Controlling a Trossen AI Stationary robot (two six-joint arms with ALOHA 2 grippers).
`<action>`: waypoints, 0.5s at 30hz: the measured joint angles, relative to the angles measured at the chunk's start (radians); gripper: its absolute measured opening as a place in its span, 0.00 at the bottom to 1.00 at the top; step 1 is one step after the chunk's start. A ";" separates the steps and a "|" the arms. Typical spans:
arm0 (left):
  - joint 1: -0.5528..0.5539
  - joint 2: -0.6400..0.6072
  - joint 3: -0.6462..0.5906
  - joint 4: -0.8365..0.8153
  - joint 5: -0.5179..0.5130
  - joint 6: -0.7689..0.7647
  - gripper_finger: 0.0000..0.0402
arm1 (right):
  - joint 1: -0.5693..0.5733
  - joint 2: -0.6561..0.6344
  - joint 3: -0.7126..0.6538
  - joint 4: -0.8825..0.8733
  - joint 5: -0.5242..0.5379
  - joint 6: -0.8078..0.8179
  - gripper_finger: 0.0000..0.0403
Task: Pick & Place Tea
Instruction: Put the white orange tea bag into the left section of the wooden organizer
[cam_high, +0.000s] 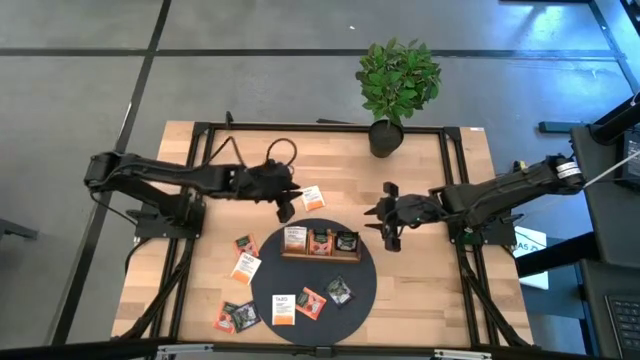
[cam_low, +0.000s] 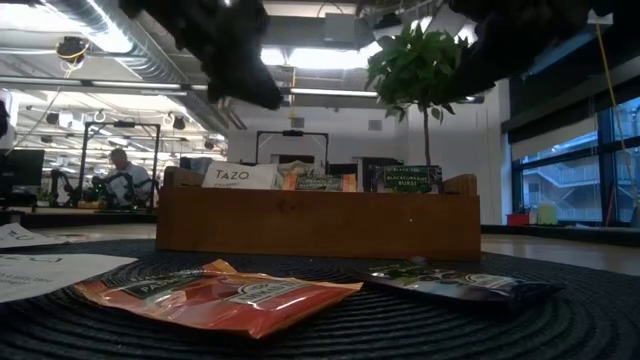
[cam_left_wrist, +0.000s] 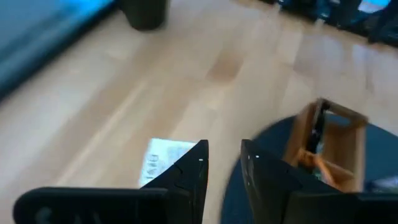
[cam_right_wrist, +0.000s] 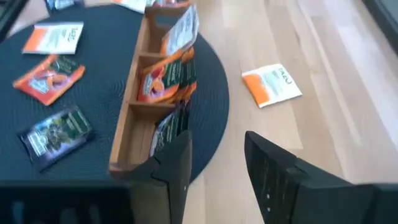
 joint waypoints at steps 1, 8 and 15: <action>0.023 0.019 0.001 0.002 0.050 -0.001 0.22 | -0.001 0.001 0.000 -0.001 0.000 -0.009 0.37; 0.145 0.185 0.000 0.056 0.160 -0.002 0.23 | -0.004 0.015 0.000 0.024 0.013 -0.007 0.37; 0.207 0.314 0.000 0.137 0.161 -0.002 0.22 | -0.004 0.026 0.001 0.029 0.014 -0.010 0.37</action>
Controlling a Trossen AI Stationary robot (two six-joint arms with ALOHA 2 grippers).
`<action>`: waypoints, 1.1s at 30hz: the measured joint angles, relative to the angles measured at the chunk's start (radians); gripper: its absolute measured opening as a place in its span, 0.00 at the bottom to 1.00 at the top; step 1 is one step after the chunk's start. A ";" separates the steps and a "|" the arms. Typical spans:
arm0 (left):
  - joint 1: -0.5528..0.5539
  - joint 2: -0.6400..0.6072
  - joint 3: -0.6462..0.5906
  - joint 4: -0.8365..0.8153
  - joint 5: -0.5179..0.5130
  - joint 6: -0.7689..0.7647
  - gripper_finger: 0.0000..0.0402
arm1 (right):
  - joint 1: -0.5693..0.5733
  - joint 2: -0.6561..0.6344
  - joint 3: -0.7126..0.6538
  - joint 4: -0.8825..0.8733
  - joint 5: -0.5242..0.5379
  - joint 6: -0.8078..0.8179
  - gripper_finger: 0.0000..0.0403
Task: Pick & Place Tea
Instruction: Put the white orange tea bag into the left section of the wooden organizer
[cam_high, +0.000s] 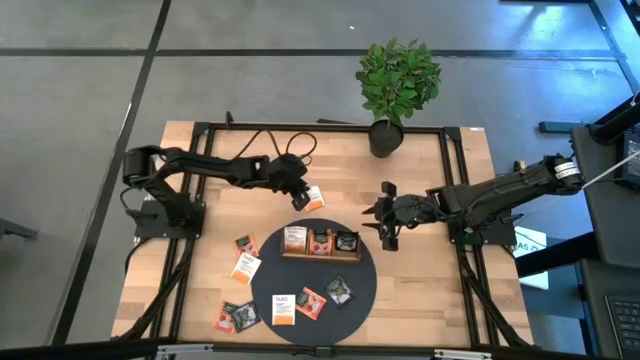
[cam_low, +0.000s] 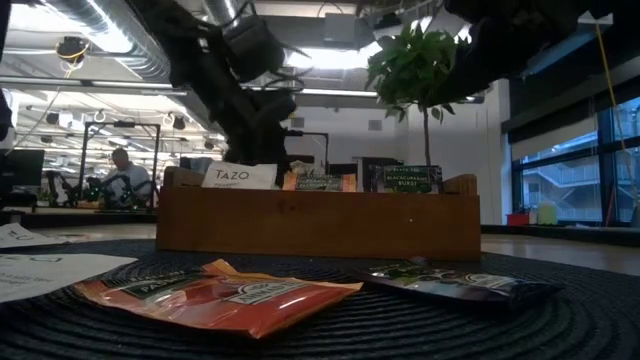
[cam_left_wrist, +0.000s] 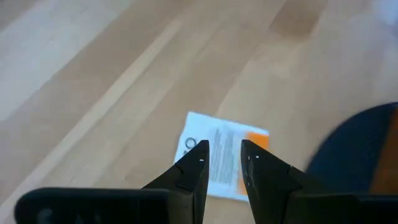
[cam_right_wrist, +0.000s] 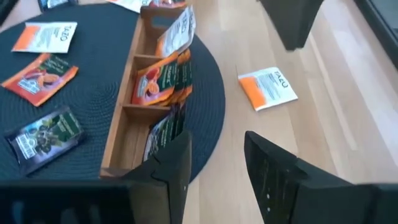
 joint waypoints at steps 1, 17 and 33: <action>0.003 0.014 0.000 0.015 0.000 0.000 0.22 | 0.000 0.002 0.000 -0.001 0.000 0.000 0.37; 0.006 0.122 0.000 0.081 -0.027 0.010 0.24 | -0.047 0.010 0.000 -0.002 0.026 -0.004 0.37; 0.004 0.132 0.000 0.069 -0.115 0.000 0.48 | -0.061 0.010 0.000 -0.008 0.026 -0.015 0.37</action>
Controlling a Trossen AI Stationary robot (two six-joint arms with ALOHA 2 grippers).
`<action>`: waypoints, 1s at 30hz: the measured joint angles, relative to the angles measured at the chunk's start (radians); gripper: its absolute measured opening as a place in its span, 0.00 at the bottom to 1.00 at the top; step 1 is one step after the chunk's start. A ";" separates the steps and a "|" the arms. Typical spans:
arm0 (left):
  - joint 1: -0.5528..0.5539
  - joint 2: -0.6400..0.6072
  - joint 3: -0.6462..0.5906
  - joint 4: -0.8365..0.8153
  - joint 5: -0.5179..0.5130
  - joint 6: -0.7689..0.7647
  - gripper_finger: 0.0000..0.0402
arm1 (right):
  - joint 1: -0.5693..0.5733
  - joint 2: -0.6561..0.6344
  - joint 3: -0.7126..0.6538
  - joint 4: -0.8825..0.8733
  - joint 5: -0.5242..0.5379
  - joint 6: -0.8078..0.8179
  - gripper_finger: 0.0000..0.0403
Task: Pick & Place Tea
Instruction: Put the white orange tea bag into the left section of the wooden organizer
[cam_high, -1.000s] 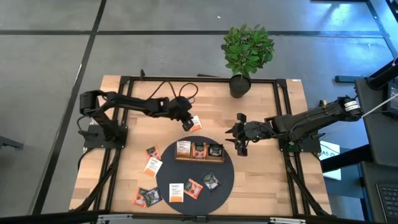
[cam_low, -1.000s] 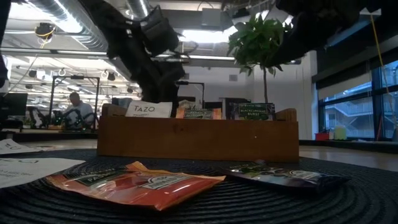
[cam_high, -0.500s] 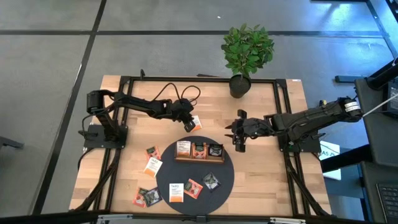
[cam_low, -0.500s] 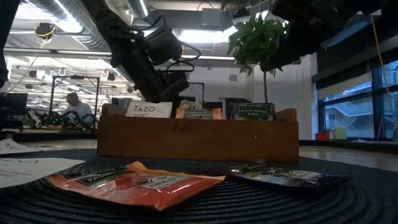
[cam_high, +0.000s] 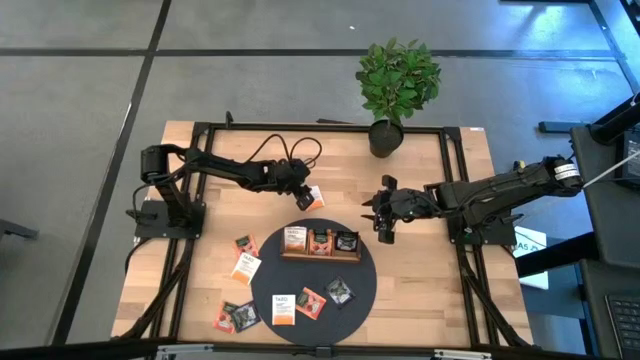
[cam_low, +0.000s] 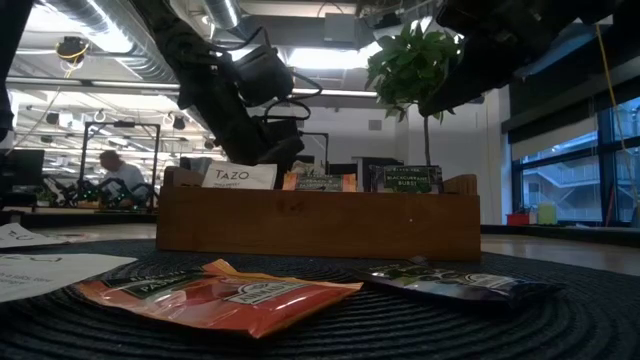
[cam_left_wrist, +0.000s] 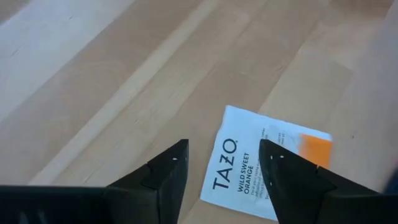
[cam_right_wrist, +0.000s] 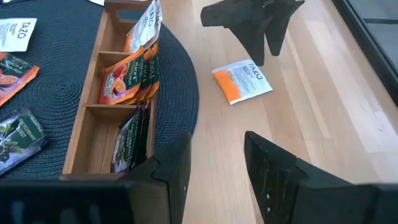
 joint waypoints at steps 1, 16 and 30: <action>0.000 0.000 0.000 -0.001 0.002 -0.001 0.47 | 0.000 0.000 0.000 0.000 0.000 -0.006 0.37; 0.006 0.082 0.002 0.007 0.046 -0.025 0.39 | 0.000 0.000 0.000 0.001 0.000 -0.007 0.37; 0.004 0.108 0.003 0.000 0.035 -0.001 0.22 | 0.001 0.000 0.000 0.003 0.000 -0.005 0.37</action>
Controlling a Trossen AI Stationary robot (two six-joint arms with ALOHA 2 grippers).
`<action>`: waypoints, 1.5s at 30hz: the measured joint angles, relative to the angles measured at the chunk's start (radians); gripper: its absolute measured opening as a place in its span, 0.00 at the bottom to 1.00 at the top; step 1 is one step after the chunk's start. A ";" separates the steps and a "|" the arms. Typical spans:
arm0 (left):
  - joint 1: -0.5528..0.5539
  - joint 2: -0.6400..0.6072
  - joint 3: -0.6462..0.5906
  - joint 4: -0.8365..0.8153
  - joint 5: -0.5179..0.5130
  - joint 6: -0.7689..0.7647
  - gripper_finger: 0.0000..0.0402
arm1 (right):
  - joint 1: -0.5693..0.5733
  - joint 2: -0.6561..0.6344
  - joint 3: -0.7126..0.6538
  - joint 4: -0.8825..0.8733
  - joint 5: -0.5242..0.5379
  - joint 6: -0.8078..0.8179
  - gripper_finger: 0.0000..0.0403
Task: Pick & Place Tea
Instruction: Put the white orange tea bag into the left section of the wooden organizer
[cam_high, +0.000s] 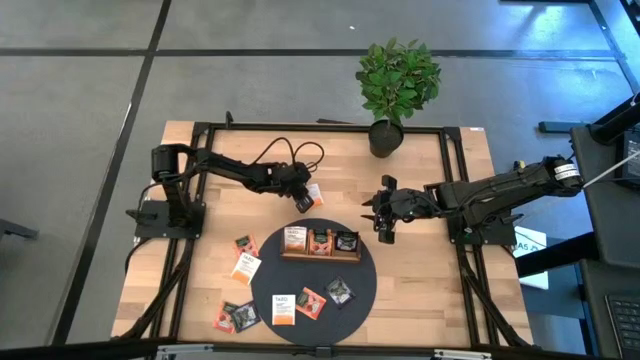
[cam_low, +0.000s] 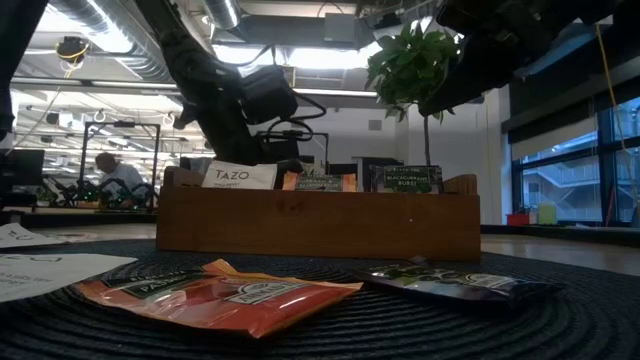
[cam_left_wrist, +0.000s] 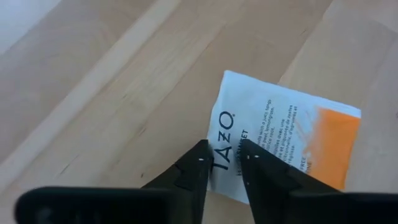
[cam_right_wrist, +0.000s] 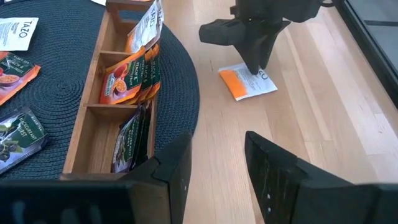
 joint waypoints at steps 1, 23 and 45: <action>0.000 0.001 0.000 -0.001 0.000 0.000 0.20 | 0.000 0.000 0.000 0.000 0.000 0.000 0.37; -0.056 -0.267 -0.006 -0.016 0.014 0.137 0.01 | 0.000 0.000 0.000 0.017 0.000 -0.005 0.37; -0.571 -0.436 -0.003 -0.199 -0.322 0.011 0.01 | 0.000 0.000 0.000 0.089 0.000 0.067 0.37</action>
